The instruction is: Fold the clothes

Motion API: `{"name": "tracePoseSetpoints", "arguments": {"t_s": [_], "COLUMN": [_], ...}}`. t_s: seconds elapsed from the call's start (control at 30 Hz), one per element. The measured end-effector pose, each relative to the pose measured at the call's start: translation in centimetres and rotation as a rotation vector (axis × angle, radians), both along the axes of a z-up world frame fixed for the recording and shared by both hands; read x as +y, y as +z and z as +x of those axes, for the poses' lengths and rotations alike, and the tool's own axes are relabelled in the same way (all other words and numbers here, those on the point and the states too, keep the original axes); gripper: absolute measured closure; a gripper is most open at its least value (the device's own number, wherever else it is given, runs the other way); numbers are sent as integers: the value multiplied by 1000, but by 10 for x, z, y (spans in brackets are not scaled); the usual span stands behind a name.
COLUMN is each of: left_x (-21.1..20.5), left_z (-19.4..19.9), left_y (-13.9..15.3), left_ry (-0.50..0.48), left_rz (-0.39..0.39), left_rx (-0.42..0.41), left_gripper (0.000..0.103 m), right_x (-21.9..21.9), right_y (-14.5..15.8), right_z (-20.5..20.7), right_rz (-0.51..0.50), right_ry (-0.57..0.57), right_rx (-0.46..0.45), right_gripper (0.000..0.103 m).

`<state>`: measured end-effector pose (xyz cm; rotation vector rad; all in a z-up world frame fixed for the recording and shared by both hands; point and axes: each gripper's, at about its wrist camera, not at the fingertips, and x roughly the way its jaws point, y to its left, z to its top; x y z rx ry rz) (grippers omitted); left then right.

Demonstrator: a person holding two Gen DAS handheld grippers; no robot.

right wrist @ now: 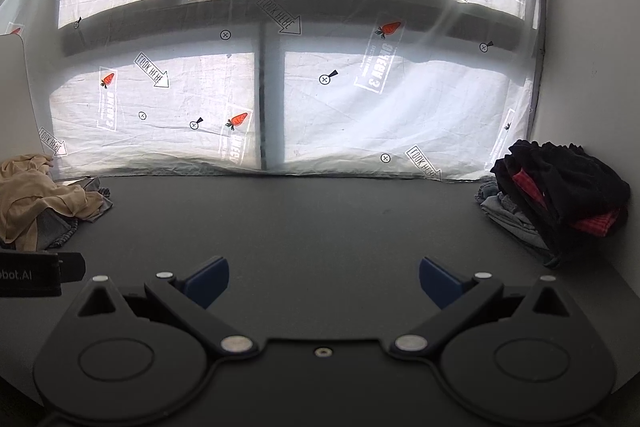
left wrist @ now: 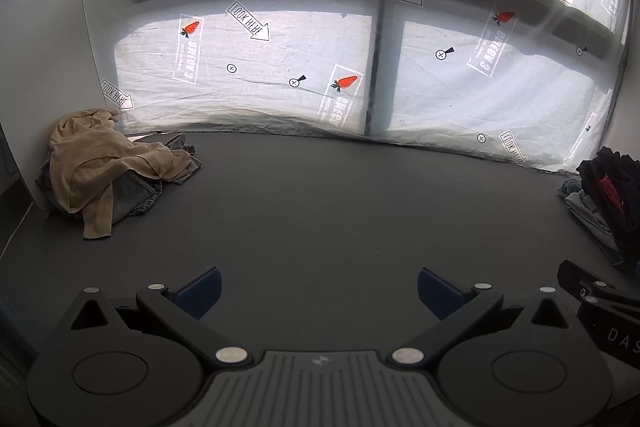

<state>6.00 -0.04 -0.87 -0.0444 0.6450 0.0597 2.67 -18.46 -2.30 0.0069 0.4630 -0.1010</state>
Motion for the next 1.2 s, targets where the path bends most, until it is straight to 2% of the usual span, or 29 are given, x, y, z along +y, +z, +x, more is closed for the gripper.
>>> {"name": "tracePoseSetpoints", "arguments": {"t_s": [0.17,0.23,0.4,0.6,0.77,0.93,1.2], "left_x": [-12,-16,-19,-3,30,73,181], "left_z": [26,37,63,85,100,122,177], "left_y": [11,17,18,11,1,-9,-23], "left_ry": [45,54,101,174,220,207,237], "left_rz": [35,41,-1,-30,-82,-112,-130], "left_rx": [29,38,87,147,180,201,194], "left_gripper": [0,0,0,0,0,0,0], "right_x": [-14,-19,-32,-24,-1,38,137], "right_y": [0,5,5,-4,-10,-22,-31], "right_z": [40,53,89,127,150,173,229], "right_rz": [49,68,125,149,156,146,79], "right_ry": [45,56,101,151,178,185,185], "right_rx": [41,29,43,90,119,167,167], "right_gripper": [0,0,0,0,0,0,0]}}
